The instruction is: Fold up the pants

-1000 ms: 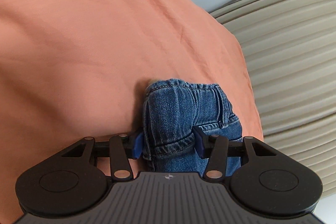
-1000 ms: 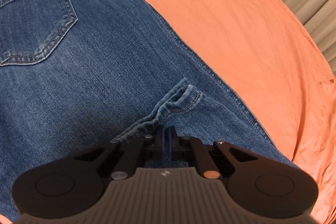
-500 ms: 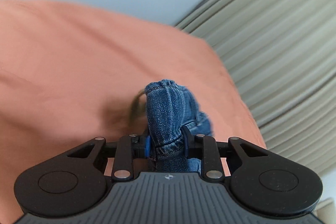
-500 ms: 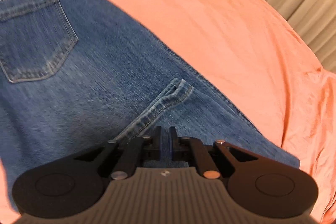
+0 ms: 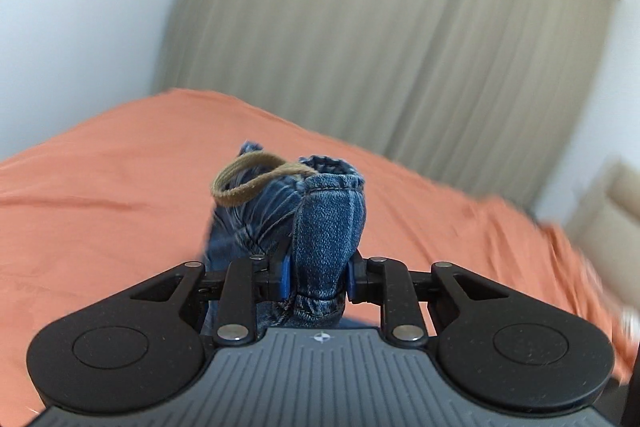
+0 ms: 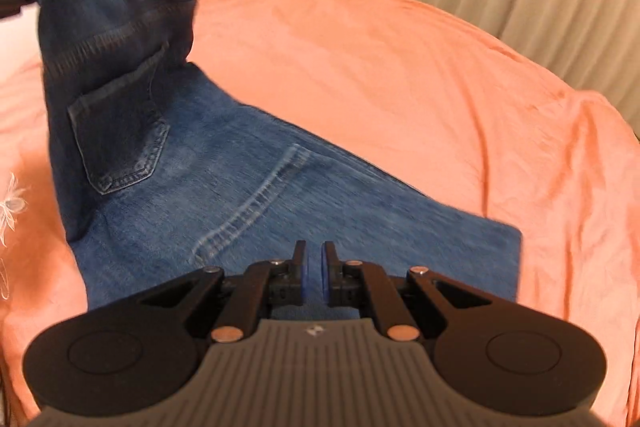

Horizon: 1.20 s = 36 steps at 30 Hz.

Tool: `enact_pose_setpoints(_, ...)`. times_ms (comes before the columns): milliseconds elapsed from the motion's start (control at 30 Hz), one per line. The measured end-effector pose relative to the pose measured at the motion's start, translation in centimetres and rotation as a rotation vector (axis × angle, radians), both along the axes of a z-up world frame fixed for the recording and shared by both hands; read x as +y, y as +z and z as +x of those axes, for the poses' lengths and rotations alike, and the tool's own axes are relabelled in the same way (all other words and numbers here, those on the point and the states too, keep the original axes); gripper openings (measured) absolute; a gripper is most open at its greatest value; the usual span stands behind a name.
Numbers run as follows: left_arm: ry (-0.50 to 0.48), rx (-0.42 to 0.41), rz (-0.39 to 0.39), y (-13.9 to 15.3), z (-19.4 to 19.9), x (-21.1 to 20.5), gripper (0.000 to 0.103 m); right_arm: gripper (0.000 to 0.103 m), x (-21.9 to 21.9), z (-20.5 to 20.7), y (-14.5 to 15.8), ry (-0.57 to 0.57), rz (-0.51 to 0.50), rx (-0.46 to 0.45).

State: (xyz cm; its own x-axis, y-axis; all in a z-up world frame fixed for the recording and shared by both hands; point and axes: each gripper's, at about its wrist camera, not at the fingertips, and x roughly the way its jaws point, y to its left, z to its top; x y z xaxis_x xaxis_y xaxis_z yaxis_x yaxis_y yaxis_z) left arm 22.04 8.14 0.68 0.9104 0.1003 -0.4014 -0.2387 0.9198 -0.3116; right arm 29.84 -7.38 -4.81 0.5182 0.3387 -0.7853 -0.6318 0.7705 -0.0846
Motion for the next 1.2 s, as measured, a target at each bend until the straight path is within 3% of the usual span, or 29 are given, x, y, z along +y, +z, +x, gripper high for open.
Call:
enact_pose_setpoints(167, -0.19, 0.141, 0.127, -3.5, 2.2, -7.2, 0.027, 0.001, -4.2, -1.2, -0.5, -0.081, 0.048, 0.057)
enact_pose_setpoints(333, -0.336, 0.365, 0.158, -9.0, 3.4, -12.2, 0.028, 0.002, -7.1, -3.5, -2.1, -0.118, -0.019, 0.019)
enact_pose_setpoints(433, -0.382, 0.383, 0.164, -10.3, 2.5, -13.1, 0.034, 0.002, -8.6, -4.4, -2.8, -0.143, -0.003, 0.041)
enact_pose_setpoints(500, -0.429, 0.387, 0.083, -10.3, 2.6, -12.0, 0.05, 0.002, -9.2, -4.9, -2.9, -0.151, -0.002, 0.034)
enact_pose_setpoints(600, -0.474, 0.389, -0.121, -9.7, 2.9, -9.0, 0.061, 0.002, -9.1, -5.4, -2.8, -0.153, 0.017, 0.04)
enact_pose_setpoints(700, -0.537, 0.385, -0.304, -8.9, 3.8, -6.9, 0.067, 0.002, -9.7, -5.4, -2.1, -0.166, 0.062, 0.051)
enact_pose_setpoints(767, -0.573, 0.379, -0.369, -8.6, 4.0, -6.1, 0.068, 0.002, -9.6, -5.5, -1.4, -0.171, 0.099, 0.047)
enact_pose_setpoints(867, -0.569, 0.359, -0.338, -7.1, 3.4, -3.9, 0.068, 0.003, -9.2, -5.1, -0.6, -0.168, 0.166, 0.046)
enact_pose_setpoints(1000, -0.503, 0.36, -0.257, -6.1, 3.4, -0.7, 0.068, 0.006, -8.3, -3.3, -0.4, -0.187, 0.313, 0.126)
enact_pose_setpoints(1067, -0.468, 0.376, -0.216, -6.2, 3.1, 1.3, 0.068, 0.028, -7.5, -2.6, -0.3, -0.176, 0.369, 0.159)
enact_pose_setpoints(1200, -0.44, 0.4, -0.194, -6.8, 1.8, 4.6, 0.067, 0.035, -5.6, -1.3, -1.2, -0.161, 0.435, 0.245)
